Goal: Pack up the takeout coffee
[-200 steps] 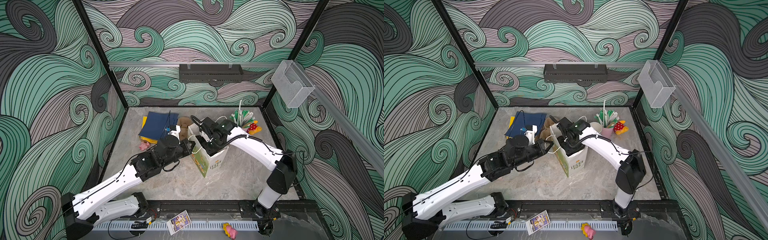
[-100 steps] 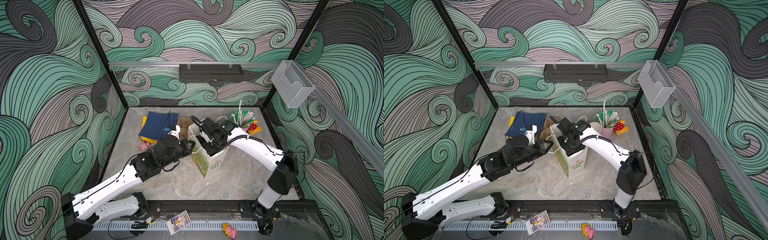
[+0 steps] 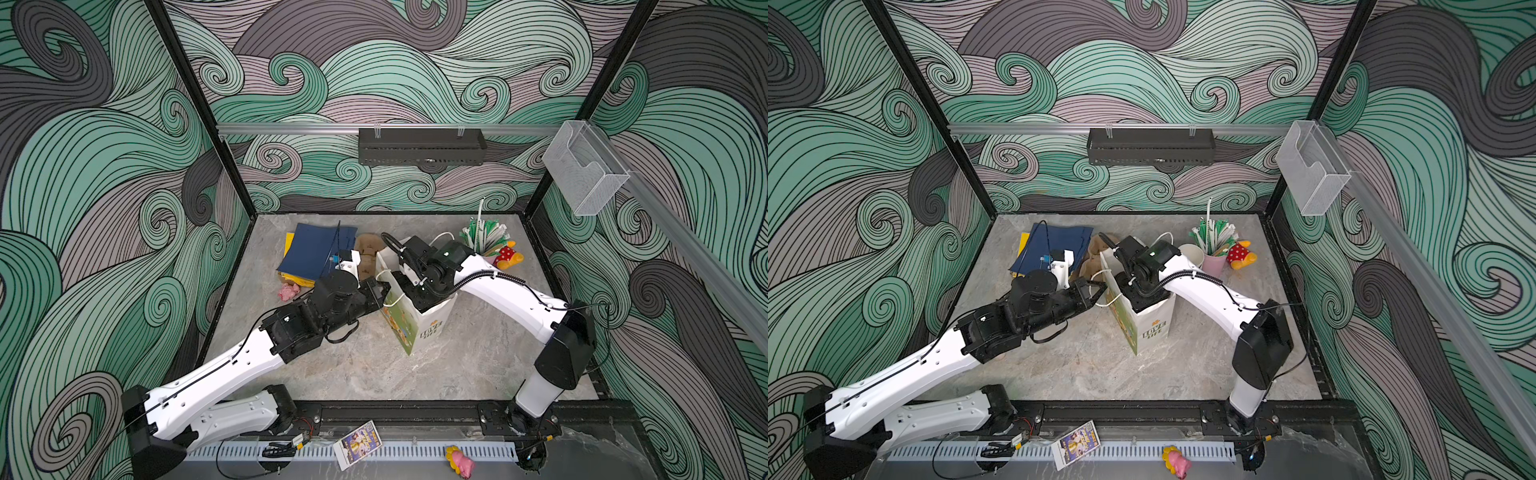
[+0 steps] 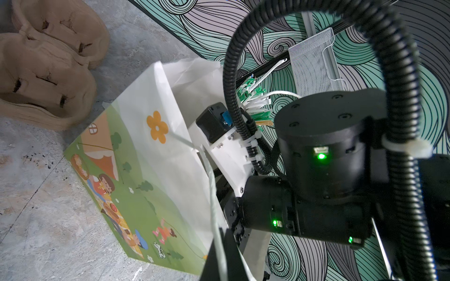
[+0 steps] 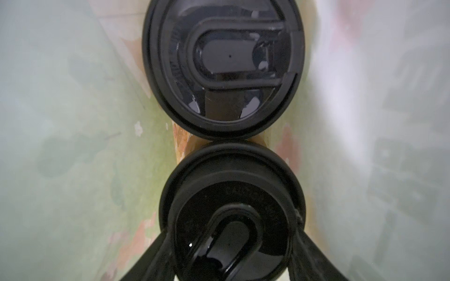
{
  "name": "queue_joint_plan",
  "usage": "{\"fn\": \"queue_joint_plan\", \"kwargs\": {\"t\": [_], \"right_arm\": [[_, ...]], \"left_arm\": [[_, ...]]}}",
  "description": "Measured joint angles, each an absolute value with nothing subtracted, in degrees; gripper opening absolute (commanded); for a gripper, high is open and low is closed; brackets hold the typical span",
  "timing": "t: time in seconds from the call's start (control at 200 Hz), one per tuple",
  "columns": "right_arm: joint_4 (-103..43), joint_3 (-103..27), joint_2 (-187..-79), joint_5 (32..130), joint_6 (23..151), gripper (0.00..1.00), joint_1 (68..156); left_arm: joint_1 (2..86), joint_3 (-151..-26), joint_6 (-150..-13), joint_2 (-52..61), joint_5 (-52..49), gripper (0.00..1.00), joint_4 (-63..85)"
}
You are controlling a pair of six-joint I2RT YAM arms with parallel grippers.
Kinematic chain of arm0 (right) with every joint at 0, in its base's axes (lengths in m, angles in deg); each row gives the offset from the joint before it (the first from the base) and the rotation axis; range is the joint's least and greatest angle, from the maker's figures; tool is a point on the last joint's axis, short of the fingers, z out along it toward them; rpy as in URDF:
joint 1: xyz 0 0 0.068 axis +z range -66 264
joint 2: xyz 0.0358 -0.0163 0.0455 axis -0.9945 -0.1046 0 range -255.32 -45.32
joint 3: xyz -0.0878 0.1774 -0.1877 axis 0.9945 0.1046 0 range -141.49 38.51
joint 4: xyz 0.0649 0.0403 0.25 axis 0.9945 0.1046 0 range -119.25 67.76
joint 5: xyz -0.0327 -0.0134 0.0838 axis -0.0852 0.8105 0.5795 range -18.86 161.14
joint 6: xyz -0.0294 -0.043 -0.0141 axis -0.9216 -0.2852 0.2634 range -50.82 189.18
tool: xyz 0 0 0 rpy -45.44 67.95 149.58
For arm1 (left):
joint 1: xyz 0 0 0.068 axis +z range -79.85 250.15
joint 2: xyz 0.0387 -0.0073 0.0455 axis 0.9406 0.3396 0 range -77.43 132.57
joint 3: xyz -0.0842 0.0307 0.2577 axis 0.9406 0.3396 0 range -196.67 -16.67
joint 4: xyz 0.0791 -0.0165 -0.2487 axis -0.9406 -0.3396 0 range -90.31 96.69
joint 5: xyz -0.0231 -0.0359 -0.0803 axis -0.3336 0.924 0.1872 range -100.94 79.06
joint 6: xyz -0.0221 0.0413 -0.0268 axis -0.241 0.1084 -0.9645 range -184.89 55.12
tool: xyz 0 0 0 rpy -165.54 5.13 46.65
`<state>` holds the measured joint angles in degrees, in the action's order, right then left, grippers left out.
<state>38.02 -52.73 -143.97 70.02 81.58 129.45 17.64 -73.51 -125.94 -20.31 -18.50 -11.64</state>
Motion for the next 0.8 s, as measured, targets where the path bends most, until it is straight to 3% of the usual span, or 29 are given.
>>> {"fn": "queue_joint_plan", "kwargs": {"t": [0.8], "right_arm": [[39.6,-54.4,-144.8,69.6,81.6,0.63,129.8]], "left_arm": [[17.6,-73.4,-126.0,-20.8,-19.0,0.00,-11.7]]}}
